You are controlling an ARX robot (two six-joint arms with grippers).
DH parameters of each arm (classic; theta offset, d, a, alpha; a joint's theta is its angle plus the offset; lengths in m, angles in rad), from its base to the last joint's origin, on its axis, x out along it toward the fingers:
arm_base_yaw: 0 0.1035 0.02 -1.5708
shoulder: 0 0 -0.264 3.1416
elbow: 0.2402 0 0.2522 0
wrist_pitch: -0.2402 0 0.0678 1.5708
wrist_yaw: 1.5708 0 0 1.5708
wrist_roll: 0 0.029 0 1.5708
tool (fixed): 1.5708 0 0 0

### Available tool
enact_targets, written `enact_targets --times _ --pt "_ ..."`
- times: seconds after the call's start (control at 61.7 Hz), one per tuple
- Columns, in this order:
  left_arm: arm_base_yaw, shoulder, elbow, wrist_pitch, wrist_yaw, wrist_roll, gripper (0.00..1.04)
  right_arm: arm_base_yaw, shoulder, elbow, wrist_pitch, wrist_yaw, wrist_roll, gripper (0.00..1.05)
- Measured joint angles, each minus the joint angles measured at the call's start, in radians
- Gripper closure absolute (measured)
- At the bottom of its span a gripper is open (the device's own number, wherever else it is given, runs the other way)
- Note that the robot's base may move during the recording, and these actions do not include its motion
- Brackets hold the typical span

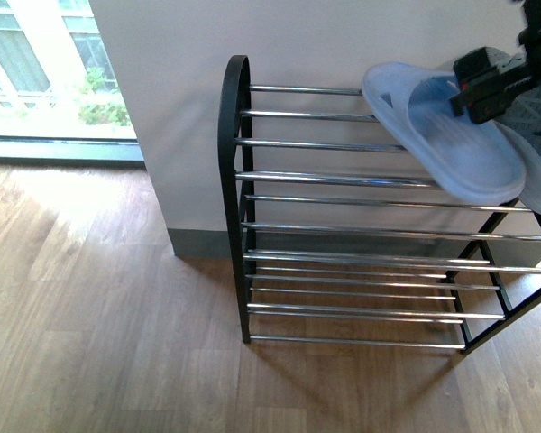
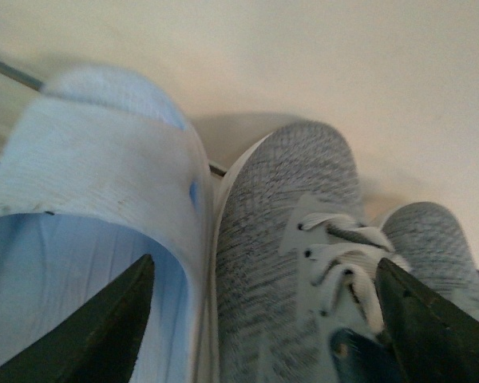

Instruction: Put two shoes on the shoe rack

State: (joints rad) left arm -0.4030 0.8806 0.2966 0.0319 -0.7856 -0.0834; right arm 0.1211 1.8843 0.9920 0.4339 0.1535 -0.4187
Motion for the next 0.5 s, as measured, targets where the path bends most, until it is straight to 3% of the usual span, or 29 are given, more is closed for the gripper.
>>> enact_targets --times 0.114,0.195,0.324,0.503 --pt "0.000 0.000 0.000 0.000 0.000 0.000 1.03 -0.034 -0.155 -0.038 -0.055 -0.061 -0.021 0.08" --pt "0.000 0.000 0.000 0.000 0.000 0.000 1.03 -0.054 -0.249 -0.051 -0.069 -0.071 -0.027 0.09" --pt "0.000 0.000 0.000 0.000 0.000 0.000 1.03 -0.064 -0.277 -0.309 0.442 -0.100 0.284 0.38" --pt "0.000 0.000 0.000 0.000 0.000 0.000 1.03 -0.102 -0.436 -0.521 0.550 -0.150 0.388 0.73"
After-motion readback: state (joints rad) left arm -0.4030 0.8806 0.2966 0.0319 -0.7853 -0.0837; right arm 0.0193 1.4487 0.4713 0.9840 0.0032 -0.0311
